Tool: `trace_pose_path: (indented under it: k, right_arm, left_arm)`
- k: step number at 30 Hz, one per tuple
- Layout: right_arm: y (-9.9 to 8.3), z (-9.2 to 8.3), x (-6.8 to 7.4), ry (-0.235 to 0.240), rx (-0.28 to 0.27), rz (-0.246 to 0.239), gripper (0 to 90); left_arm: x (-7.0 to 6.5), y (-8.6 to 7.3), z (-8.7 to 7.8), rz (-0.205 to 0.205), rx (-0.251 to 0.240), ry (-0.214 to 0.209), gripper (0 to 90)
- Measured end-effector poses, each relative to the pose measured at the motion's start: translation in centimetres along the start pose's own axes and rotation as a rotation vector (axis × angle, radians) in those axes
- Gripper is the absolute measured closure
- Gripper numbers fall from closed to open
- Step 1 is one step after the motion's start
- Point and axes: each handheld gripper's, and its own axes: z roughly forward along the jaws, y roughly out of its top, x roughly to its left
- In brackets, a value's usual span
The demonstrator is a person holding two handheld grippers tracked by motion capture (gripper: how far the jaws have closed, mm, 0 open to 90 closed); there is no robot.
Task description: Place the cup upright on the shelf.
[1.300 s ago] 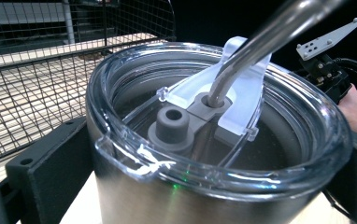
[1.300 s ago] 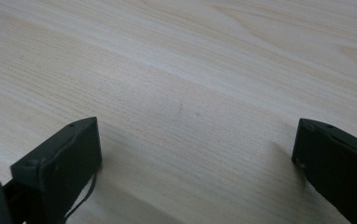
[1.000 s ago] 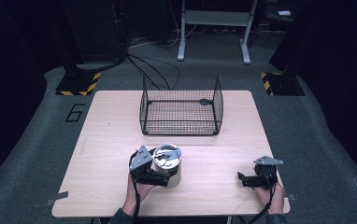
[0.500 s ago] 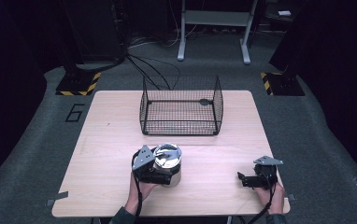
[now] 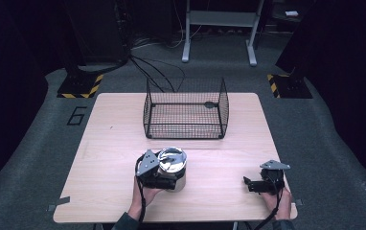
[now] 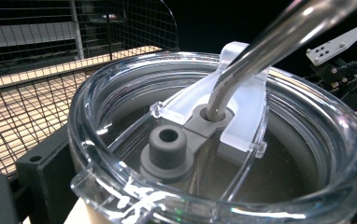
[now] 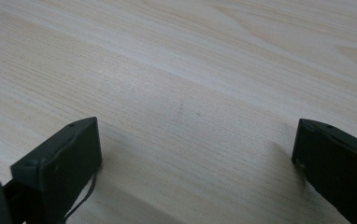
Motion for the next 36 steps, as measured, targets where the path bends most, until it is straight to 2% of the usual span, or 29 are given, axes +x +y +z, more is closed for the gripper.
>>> trace_pose_path:
  k: [9, 18, 36]
  right_arm:
    - [0.0, 0.0, 0.0, 0.000, 0.000, 0.000, 1.1]
    - [0.0, 0.0, 0.0, 0.000, 0.000, 0.000, 1.0]
    - [0.0, 0.0, 0.0, -0.002, -0.002, -0.001, 0.8]
  left_arm:
    - [-0.1, 0.3, 0.2, 0.033, 0.015, -0.010, 2.5]
    - [0.3, 0.8, -0.3, 0.029, 0.012, -0.021, 2.6]
    - [1.9, 2.4, -1.6, 0.010, 0.007, 0.020, 2.6]
